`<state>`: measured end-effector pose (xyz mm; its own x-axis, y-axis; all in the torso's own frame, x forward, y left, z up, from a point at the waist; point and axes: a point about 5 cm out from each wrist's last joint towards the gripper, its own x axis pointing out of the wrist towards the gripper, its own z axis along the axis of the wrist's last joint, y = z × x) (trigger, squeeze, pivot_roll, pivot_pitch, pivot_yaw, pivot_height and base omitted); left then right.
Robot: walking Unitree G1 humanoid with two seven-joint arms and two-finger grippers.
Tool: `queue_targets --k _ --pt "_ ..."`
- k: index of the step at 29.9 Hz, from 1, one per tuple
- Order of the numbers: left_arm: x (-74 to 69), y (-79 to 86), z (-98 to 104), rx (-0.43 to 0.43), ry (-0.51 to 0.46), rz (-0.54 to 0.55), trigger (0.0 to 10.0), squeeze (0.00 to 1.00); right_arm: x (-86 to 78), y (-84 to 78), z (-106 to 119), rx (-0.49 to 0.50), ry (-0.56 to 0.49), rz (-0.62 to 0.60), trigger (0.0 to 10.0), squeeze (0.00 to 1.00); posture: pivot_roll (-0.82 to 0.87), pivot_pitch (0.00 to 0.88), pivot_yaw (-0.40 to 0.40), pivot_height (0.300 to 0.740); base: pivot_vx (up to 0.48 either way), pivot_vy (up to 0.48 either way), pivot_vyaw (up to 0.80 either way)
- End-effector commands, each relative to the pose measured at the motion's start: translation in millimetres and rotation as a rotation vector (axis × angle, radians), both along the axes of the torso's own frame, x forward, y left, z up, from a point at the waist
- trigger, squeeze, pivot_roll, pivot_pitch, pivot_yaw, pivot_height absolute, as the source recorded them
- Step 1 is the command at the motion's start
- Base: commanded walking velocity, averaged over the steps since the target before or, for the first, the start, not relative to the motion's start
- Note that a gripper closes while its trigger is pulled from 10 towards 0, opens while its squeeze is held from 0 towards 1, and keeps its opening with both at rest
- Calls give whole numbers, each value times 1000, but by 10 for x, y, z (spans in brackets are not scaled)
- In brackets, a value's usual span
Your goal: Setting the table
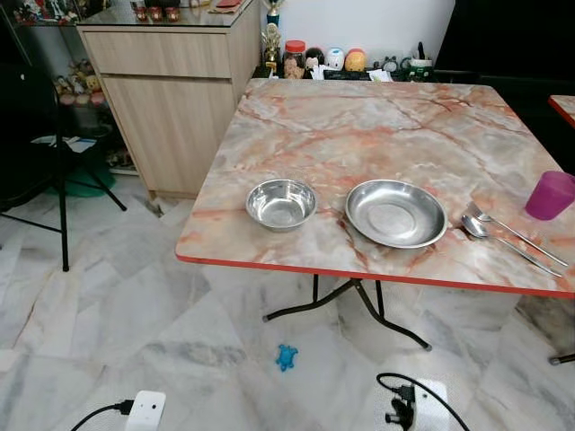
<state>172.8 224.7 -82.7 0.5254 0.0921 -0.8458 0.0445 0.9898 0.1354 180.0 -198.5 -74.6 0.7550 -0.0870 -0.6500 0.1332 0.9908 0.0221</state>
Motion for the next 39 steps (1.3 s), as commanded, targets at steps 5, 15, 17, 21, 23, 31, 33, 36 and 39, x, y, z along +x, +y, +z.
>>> queue_targets --k 5,15,17,21,23,31,33,36,39 --pt "-34 -93 -36 -5 15 -10 10000 0 161 -73 271 -71 -266 -5 10000 0 27 11 -14 740 0 0 0" --pt "-30 -7 -16 3 15 -8 10000 0 11 -73 837 -236 -572 -24 10000 0 17 6 -16 740 0 0 0" --pt "-3 -30 -10 2 10 -9 10000 0 17 -81 920 -237 -604 -56 10000 0 16 5 -15 740 0 0 0" --pt "40 -102 -6 -7 -6 -3 10000 0 78 -70 1137 -270 -657 -78 10000 0 15 5 -13 740 0 0 0" --pt "46 -117 -5 -12 -12 0 10000 0 145 -68 1264 -277 -682 -97 10000 0 16 3 -14 740 0 0 0" --pt "6 -4 1 -2 -1 2 10000 0 517 -87 1450 -251 -745 -119 10000 0 24 6 -15 740 0 0 0" --pt "15 -29 0 -4 -3 2 10000 0 555 -86 1475 -248 -752 -109 10000 0 24 6 -15 740 0 0 0" --pt "40 -143 -14 -6 -8 1 10000 0 646 -84 1499 -222 -746 -69 10000 0 10 7 -10 740 0 0 0" --pt "53 -235 -25 -8 -9 -3 10000 0 720 -134 1523 -206 -744 -90 10000 0 18 10 -9 740 0 0 0"
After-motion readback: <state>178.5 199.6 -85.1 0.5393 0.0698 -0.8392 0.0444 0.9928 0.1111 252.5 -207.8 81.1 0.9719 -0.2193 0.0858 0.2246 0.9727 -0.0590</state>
